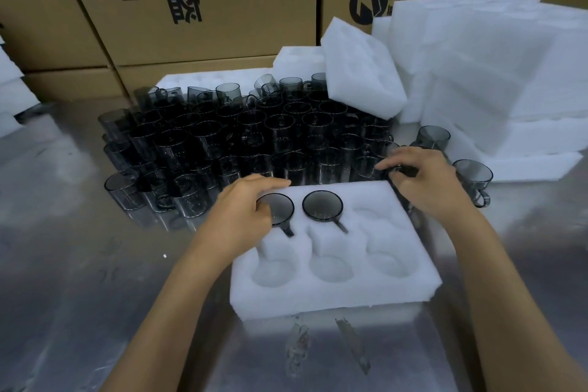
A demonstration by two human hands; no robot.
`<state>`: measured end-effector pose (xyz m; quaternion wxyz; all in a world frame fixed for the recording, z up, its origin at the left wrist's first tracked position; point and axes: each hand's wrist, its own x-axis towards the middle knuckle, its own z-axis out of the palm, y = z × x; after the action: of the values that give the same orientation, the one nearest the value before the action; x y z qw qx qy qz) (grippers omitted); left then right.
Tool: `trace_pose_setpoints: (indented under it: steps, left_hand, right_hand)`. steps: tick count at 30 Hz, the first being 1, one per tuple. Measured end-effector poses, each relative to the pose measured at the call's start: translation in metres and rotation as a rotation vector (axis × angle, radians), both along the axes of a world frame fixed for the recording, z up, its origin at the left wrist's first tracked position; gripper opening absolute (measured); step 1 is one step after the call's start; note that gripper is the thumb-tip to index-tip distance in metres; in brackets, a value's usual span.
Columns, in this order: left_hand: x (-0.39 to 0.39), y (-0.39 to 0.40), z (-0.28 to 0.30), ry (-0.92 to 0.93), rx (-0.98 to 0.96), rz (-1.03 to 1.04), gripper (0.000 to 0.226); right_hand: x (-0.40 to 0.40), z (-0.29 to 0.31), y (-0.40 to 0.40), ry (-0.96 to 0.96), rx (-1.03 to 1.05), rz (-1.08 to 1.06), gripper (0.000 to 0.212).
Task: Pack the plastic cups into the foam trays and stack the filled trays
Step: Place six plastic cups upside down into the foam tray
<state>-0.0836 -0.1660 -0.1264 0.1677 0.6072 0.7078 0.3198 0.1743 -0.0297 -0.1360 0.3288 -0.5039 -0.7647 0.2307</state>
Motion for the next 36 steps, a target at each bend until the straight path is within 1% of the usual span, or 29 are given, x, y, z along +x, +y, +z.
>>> trace_pose_setpoints:
  steps: [3, 5, 8, 11, 13, 15, 18, 19, 21, 23, 24, 26, 29, 31, 33, 34, 36]
  left_hand:
    - [-0.011, 0.002, -0.003, 0.007, 0.058, 0.052, 0.057]
    - [-0.022, 0.004, -0.004, 0.008, 0.105, 0.14, 0.056]
    - [-0.032, 0.005, -0.006, 0.01, 0.159, 0.249, 0.055]
    - [-0.033, 0.006, -0.008, -0.033, 0.194, 0.263, 0.052]
    - [-0.034, 0.008, -0.008, -0.07, 0.213, 0.261, 0.048]
    - [-0.036, 0.009, -0.009, -0.101, 0.225, 0.236, 0.042]
    - [-0.037, 0.008, -0.008, -0.122, 0.216, 0.2, 0.037]
    - [-0.037, 0.007, -0.007, -0.119, 0.212, 0.195, 0.037]
    - [-0.034, 0.005, -0.004, -0.095, 0.229, 0.197, 0.035]
    - [-0.028, 0.002, 0.004, -0.071, 0.289, 0.176, 0.032]
    - [-0.024, 0.0, 0.008, -0.074, 0.323, 0.142, 0.034]
    - [-0.014, -0.004, 0.017, -0.1, 0.356, 0.043, 0.046]
    - [0.002, -0.008, 0.022, -0.154, 0.364, -0.048, 0.067]
    - [0.006, -0.009, 0.024, -0.165, 0.396, -0.028, 0.069]
    - [0.006, -0.008, 0.025, -0.142, 0.456, -0.012, 0.066]
    - [0.005, -0.008, 0.026, -0.124, 0.477, -0.013, 0.065]
    - [0.004, -0.009, 0.025, -0.093, 0.5, -0.02, 0.063]
  right_hand:
    - [0.0, 0.002, -0.002, -0.023, -0.002, 0.024, 0.041]
    - [-0.001, 0.004, -0.004, -0.019, -0.004, 0.014, 0.044]
    - [-0.006, 0.006, -0.009, -0.073, 0.005, 0.012, 0.035]
    - [-0.01, 0.003, -0.011, -0.193, 0.014, 0.047, 0.026]
    - [-0.013, -0.001, -0.01, -0.215, 0.069, 0.017, 0.022]
    - [-0.017, -0.003, -0.01, -0.181, 0.159, -0.042, 0.016]
    - [-0.024, 0.0, -0.011, -0.039, 0.302, -0.111, 0.017]
    - [-0.026, 0.002, -0.013, 0.009, 0.36, -0.099, 0.018]
    - [-0.031, 0.008, -0.019, 0.122, 0.423, -0.01, 0.019]
    - [-0.038, 0.014, -0.028, 0.242, 0.394, 0.089, 0.018]
    - [-0.042, 0.018, -0.033, 0.286, 0.369, 0.131, 0.017]
    - [-0.054, 0.022, -0.044, 0.321, 0.357, 0.214, 0.014]
    - [-0.072, 0.023, -0.063, 0.281, 0.415, 0.315, 0.013]
    - [-0.08, 0.022, -0.073, 0.263, 0.482, 0.34, 0.015]
    - [-0.084, 0.022, -0.077, 0.27, 0.514, 0.342, 0.021]
    - [-0.084, 0.022, -0.077, 0.281, 0.495, 0.346, 0.03]
    - [-0.082, 0.023, -0.077, 0.299, 0.399, 0.359, 0.055]
